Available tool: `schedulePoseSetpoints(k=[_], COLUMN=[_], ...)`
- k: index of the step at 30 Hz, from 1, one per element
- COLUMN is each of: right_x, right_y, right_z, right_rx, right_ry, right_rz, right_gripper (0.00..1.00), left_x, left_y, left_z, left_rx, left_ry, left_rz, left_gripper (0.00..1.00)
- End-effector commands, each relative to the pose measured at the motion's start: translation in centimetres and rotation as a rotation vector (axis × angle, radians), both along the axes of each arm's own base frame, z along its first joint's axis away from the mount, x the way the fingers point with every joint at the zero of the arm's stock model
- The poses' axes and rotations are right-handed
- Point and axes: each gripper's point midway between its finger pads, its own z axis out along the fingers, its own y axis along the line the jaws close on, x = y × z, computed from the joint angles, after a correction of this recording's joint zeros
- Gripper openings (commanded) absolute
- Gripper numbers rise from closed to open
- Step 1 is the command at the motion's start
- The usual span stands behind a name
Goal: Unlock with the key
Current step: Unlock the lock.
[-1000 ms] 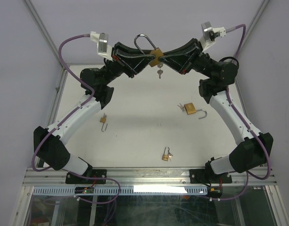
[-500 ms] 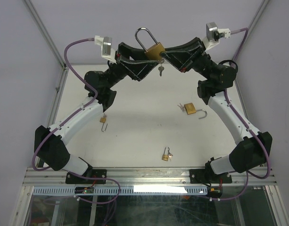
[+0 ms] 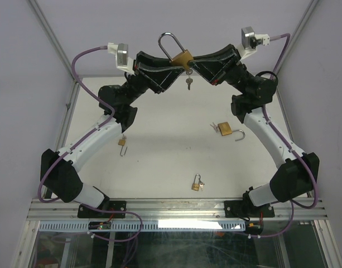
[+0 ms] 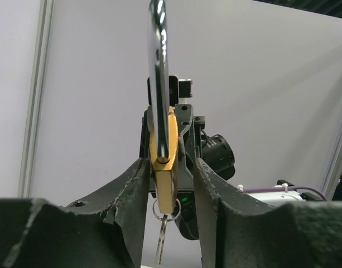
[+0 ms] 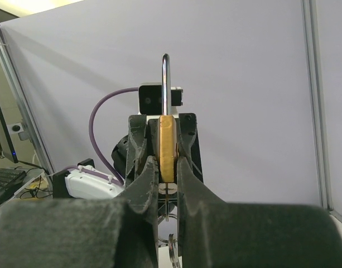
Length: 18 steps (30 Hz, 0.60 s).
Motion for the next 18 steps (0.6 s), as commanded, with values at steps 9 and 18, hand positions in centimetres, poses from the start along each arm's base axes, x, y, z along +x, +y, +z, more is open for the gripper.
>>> schedulePoseSetpoints(k=[9,18], right_x=[-1.8,-1.7], right_y=[-1.0,-1.3], right_z=[2.6,0.8], right_rx=[0.069,0.073], right_ry=[-0.088,-0.049], right_rz=[-0.017,-0.039], right_gripper=[0.00,0.69], left_x=[-2.1,-3.0], left_y=[1.1,2.3], left_z=[3.5,5.9], left_rx=[-0.089,-0.149], left_ry=[-0.076,-0.145], left_rz=[-0.023,0.005], left_gripper=[0.00,0.00])
